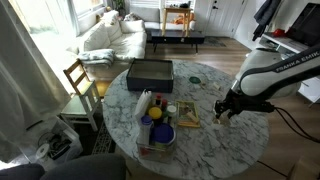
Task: Stack four blocks on the scoop
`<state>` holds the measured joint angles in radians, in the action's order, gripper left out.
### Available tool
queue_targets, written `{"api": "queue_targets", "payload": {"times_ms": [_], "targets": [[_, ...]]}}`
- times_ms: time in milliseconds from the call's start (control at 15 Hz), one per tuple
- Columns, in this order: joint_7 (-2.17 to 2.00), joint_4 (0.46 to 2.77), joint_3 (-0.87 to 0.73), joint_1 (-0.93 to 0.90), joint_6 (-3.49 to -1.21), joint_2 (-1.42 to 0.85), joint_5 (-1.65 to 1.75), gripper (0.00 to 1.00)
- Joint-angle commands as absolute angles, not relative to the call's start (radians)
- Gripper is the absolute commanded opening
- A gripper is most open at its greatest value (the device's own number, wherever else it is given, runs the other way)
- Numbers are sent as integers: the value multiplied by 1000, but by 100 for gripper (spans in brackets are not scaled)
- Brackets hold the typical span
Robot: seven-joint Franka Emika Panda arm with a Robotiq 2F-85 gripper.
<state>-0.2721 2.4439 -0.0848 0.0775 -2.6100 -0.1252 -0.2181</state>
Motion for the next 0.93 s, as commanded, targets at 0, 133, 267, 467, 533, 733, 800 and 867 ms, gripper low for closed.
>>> {"api": "queue_targets", "payload": {"times_ms": [0, 133, 267, 467, 533, 733, 800, 867], "targets": [[-288, 2437, -91, 74, -2601, -121, -198, 89], [-291, 2440, -94, 75, -2599, -108, -188, 100], [-290, 2443, -95, 76, -2597, -95, -185, 100], [-286, 2454, -98, 81, -2594, -56, -188, 100], [-279, 2458, -99, 83, -2589, -40, -190, 100], [-246, 2468, -105, 91, -2556, 22, -190, 100], [-240, 2471, -107, 94, -2542, 47, -189, 100], [-216, 2471, -108, 97, -2520, 69, -198, 100]]}}
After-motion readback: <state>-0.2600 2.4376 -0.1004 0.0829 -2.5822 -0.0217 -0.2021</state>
